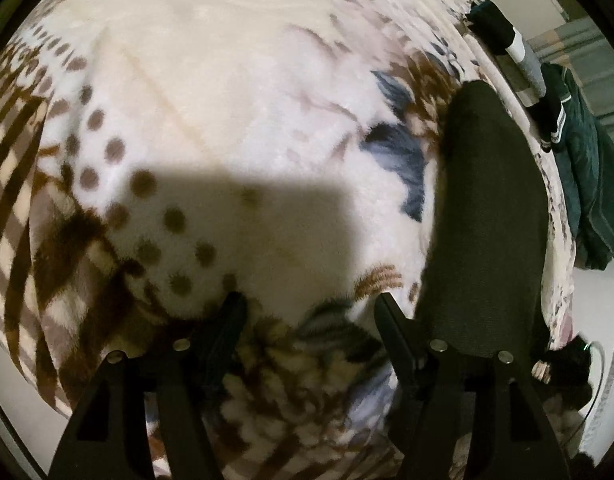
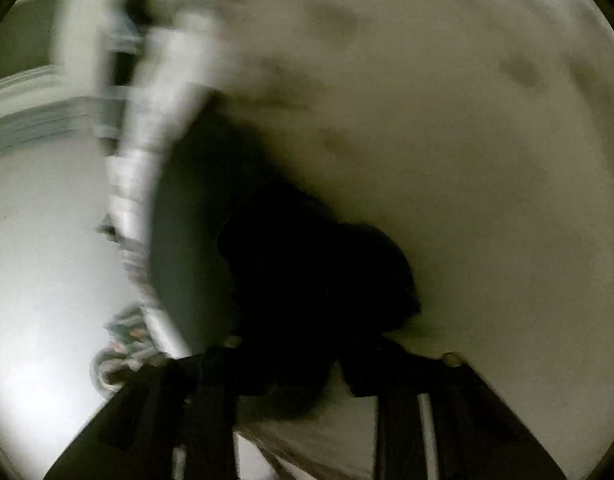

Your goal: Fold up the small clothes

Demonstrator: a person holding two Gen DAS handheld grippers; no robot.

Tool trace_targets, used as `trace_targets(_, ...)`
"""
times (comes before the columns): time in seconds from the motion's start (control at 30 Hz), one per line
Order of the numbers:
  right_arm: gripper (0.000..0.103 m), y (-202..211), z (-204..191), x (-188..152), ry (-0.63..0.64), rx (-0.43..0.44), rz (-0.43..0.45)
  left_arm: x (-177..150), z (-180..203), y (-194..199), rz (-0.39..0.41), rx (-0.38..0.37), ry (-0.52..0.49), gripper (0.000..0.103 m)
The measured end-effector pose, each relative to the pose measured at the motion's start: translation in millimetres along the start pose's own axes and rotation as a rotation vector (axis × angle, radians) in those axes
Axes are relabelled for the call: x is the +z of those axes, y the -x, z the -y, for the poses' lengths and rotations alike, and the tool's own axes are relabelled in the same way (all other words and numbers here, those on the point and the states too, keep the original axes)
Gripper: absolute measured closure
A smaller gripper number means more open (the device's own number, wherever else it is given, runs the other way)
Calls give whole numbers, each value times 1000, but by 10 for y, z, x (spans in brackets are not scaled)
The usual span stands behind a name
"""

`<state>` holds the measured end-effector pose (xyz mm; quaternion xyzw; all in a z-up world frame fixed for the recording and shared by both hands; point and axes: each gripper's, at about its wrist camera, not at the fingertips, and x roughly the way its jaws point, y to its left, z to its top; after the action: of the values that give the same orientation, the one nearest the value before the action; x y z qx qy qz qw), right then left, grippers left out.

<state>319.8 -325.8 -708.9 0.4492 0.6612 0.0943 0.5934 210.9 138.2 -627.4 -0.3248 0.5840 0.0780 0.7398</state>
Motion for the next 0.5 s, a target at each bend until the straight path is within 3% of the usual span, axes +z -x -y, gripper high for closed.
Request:
trace_targets(0.03, 63, 71, -3, -19, 2, -11, 1, -5, -10, 4, -1, -3, 3, 38)
trace_targets(0.1, 49, 261, -145, -79, 59, -125, 38, -6, -18, 1, -1, -8, 3, 38)
trace_targets(0.17, 48, 422, -279, -138, 72, -181, 85, -16, -35, 5, 3, -13, 5, 38)
trace_targets(0.23, 48, 485, -440, -12, 71, -157, 113, -33, -55, 6, 8, -25, 8, 35)
trace_targets(0.33, 43, 414, -603, 90, 97, -143, 111, -46, -59, -19, 16, -74, 11, 15)
trace_targets(0.37, 41, 316, -638, 153, 102, -179, 95, -49, -51, -36, 20, -104, 8, 0)
trace_targets(0.4, 43, 256, -631, 158, 107, -206, 84, -47, -39, -62, 27, -128, 2, 0)
trace_targets(0.43, 51, 292, -542, 123, 113, -227, 88, -49, -42, -81, 33, -116, 2, 0)
trace_targets(0.47, 81, 230, -572, 92, 120, -266, 83, -57, -34, -96, 45, -110, 2, 0)
trace_targets(0.5, 81, 241, -570, 44, 122, -273, 95, -77, -39, -92, 66, -108, 11, 0)
